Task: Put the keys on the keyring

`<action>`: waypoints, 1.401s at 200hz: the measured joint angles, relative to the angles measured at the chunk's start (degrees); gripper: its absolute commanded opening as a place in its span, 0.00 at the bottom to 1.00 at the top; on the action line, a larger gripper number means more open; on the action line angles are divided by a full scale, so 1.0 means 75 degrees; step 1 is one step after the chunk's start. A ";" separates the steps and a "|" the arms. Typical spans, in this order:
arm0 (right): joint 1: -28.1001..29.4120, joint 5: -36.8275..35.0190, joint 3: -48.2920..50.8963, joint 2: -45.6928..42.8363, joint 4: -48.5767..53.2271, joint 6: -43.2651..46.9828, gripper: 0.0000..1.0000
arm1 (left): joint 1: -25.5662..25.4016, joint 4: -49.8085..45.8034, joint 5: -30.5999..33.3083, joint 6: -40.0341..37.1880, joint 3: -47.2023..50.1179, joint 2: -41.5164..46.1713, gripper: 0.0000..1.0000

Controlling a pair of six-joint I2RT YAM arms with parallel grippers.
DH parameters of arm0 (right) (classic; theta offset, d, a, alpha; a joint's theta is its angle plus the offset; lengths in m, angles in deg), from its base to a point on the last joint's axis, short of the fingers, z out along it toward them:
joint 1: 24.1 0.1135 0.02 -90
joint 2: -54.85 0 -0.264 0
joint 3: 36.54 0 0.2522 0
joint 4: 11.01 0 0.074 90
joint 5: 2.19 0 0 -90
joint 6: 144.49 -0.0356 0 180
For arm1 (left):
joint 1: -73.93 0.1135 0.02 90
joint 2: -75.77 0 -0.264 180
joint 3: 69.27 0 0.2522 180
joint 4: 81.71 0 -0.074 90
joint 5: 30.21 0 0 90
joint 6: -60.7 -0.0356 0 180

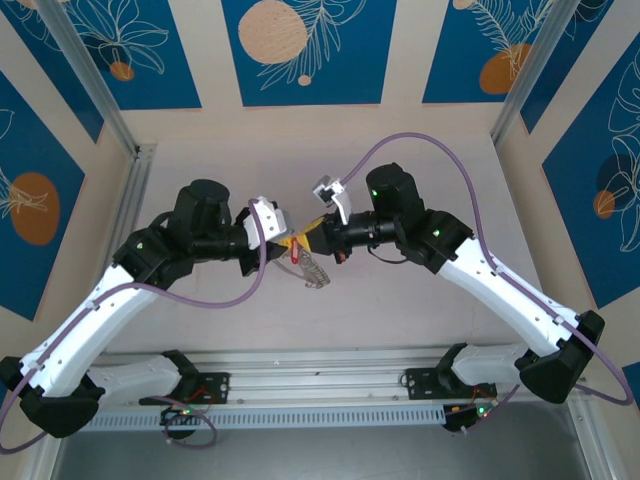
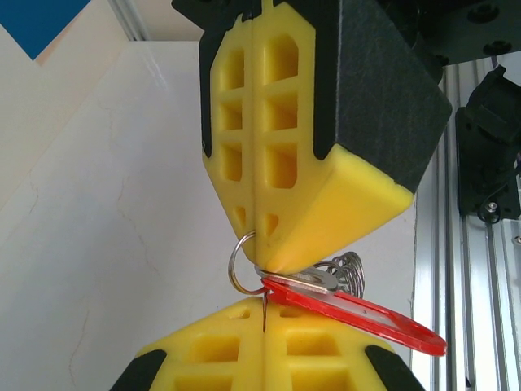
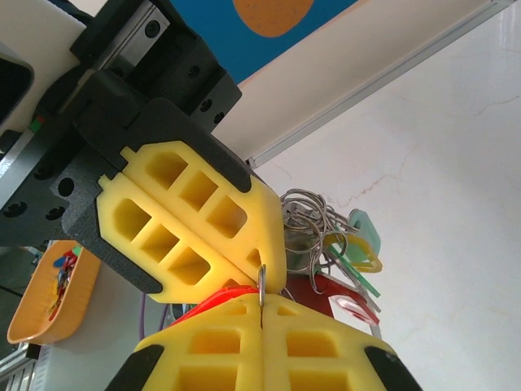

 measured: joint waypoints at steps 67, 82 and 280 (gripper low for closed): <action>0.0000 0.0475 0.0003 -0.0236 0.0259 0.0172 0.00 | -0.0026 -0.0012 0.0035 0.0000 0.0000 0.0000 0.00; 0.0006 0.0539 0.0003 -0.0268 0.0274 0.0172 0.00 | -0.0029 -0.0012 0.0032 0.0000 0.0000 0.0000 0.00; -0.0020 0.0294 -0.0044 0.0055 0.0597 0.0137 0.00 | -0.0050 -0.0026 0.0029 0.0003 0.0000 0.0000 0.00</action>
